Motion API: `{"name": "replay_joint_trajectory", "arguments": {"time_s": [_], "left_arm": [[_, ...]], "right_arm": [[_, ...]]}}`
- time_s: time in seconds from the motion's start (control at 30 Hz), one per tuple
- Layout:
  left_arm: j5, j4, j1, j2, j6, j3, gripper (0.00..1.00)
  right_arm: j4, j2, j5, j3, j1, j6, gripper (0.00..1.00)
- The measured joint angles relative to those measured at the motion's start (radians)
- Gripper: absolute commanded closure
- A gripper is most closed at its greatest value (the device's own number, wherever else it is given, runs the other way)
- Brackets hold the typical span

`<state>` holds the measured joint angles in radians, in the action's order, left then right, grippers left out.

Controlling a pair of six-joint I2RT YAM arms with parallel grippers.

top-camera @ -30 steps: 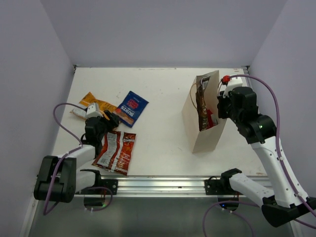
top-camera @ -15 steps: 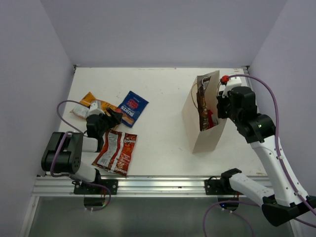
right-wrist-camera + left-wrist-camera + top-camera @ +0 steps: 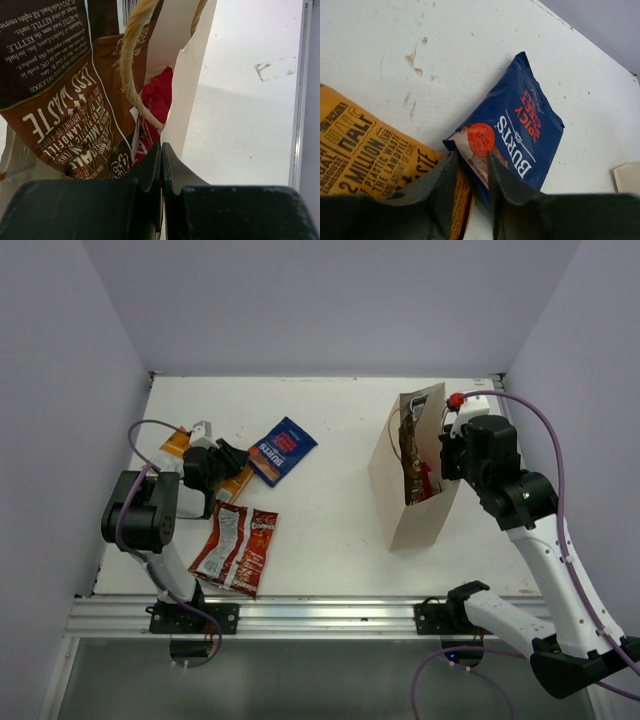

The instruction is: Place the snacks into the paper bag

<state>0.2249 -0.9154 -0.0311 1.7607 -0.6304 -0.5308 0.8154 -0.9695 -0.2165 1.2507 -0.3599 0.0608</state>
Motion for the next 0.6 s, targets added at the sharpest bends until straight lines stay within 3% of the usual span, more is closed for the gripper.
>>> {"name": "replay_joint_trajectory", "arguments": {"time_s": [0.27,0.6], "left_arm": [[0.043,0.032,0.0,0.103,-0.005,-0.106,0.98],[0.101,0.021,-0.01,0.039,-0.013,-0.1,1.0]], "right_arm": [[0.0,0.0,-0.002,0.0,0.0,-0.002,1.0],[0.0,0.0,-0.003,0.0,0.0,-0.002,1.0]]}}
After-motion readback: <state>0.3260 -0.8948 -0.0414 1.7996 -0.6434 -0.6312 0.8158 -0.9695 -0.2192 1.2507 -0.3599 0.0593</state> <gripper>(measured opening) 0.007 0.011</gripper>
